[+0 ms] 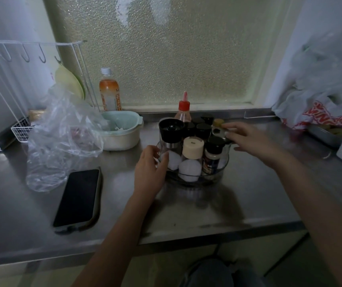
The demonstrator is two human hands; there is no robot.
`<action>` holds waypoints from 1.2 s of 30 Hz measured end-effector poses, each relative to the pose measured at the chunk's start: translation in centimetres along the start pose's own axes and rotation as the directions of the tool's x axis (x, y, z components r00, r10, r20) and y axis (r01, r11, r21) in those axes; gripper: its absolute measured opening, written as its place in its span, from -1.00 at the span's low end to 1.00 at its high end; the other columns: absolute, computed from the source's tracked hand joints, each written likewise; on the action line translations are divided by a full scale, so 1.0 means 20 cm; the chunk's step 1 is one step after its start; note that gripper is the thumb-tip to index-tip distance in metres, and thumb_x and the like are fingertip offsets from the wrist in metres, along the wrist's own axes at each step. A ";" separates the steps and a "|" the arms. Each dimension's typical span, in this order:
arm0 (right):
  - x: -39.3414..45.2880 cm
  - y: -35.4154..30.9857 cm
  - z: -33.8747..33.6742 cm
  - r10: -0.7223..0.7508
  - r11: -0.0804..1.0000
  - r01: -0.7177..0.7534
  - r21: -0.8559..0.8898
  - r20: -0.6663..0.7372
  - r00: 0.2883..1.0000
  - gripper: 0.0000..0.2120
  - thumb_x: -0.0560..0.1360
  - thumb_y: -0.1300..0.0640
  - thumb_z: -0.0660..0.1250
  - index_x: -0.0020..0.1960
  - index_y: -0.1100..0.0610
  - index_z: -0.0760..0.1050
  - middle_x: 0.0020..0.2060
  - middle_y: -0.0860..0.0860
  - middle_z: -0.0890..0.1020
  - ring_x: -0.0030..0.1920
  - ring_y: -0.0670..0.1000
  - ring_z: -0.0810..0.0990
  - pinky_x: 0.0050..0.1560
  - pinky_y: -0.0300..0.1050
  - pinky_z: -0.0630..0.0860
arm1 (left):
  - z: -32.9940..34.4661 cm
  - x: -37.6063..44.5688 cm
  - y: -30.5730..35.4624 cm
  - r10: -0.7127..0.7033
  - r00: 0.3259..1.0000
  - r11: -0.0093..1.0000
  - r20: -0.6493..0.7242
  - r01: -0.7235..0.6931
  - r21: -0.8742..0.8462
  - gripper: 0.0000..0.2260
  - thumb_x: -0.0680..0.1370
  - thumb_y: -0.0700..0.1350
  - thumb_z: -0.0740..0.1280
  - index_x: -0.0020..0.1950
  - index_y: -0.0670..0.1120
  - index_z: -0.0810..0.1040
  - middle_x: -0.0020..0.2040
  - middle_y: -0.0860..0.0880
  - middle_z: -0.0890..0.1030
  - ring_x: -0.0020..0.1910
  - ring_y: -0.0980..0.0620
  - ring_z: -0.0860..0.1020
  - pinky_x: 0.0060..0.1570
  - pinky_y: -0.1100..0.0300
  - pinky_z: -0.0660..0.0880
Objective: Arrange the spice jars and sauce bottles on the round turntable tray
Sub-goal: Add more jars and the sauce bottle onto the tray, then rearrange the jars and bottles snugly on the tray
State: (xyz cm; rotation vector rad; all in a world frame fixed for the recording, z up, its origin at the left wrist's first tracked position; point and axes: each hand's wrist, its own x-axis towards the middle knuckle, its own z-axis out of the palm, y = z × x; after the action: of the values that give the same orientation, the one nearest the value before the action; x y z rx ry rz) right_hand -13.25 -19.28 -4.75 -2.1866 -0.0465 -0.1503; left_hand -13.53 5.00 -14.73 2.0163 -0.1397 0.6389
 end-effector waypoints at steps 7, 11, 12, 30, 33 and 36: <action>0.01 0.00 0.00 -0.076 0.995 0.082 -0.050 0.117 0.990 -0.49 0.44 0.36 0.31 0.34 0.05 0.38 0.28 0.00 0.46 0.29 -0.01 0.43 0.19 -0.01 0.48 | -0.01 -0.01 0.00 0.023 1.000 0.999 0.012 -0.023 0.048 -0.83 0.53 -0.03 0.28 0.03 -0.10 0.43 -0.08 -0.01 0.48 -0.20 -0.02 0.50 -0.07 -0.06 0.49; 0.00 0.03 0.01 -0.107 0.993 0.111 -0.045 0.095 0.990 -0.44 0.42 0.37 0.35 0.35 0.03 0.36 0.25 -0.02 0.45 0.23 0.03 0.49 0.04 -0.15 0.44 | 0.00 0.00 0.00 -0.001 1.000 1.000 0.010 0.001 0.005 -0.77 0.54 -0.04 0.28 0.14 -0.11 0.46 0.00 -0.06 0.49 -0.14 0.03 0.49 -0.08 0.13 0.47; 0.00 0.04 0.01 -0.115 0.991 0.120 -0.053 0.096 0.989 -0.44 0.42 0.36 0.35 0.35 0.02 0.36 0.24 -0.03 0.45 0.21 0.03 0.49 0.04 -0.15 0.44 | 0.00 0.03 0.01 -0.029 0.999 0.999 -0.017 0.028 -0.035 -0.79 0.55 -0.08 0.27 0.15 -0.13 0.47 0.01 -0.10 0.51 -0.18 0.08 0.48 -0.14 0.25 0.45; -0.17 -0.04 0.15 -0.450 0.848 0.374 -0.376 -0.136 0.883 -0.62 0.36 -0.01 0.41 0.16 -0.08 0.51 0.16 -0.18 0.41 0.21 -0.08 0.34 0.17 -0.51 0.11 | -0.01 0.58 0.02 -0.125 0.765 0.925 0.632 0.319 -0.204 -0.74 0.59 -0.34 0.09 0.27 -0.28 0.38 -0.09 0.01 0.47 -0.25 0.35 0.49 -0.27 0.49 0.38; -0.18 -0.04 0.17 -0.434 0.799 0.361 -0.480 -0.044 0.900 -0.55 0.34 -0.12 0.43 0.20 -0.06 0.48 0.12 -0.22 0.36 0.13 -0.15 0.24 0.04 -0.43 0.16 | -0.01 0.66 0.01 -0.153 0.720 0.947 0.677 0.302 -0.107 -0.59 0.54 -0.46 0.14 0.39 -0.30 0.27 -0.14 0.13 0.44 -0.30 0.36 0.51 -0.32 0.53 0.44; -0.17 -0.05 0.19 -0.414 0.797 0.335 -0.503 -0.050 0.909 -0.47 0.30 -0.21 0.41 0.20 -0.03 0.46 0.15 -0.15 0.40 0.07 -0.17 0.18 0.08 -0.26 0.20 | -0.02 0.70 0.03 -0.139 0.690 0.963 0.710 0.260 -0.064 -0.56 0.52 -0.45 0.19 0.38 -0.19 0.31 -0.08 0.10 0.50 -0.15 0.20 0.53 -0.26 0.44 0.52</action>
State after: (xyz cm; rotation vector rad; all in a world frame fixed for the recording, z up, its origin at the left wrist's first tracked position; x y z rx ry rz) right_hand -16.39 -15.59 -6.62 -2.6377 -0.3985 -0.6229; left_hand -1.91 7.26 -7.33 1.9801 -0.4035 -0.3141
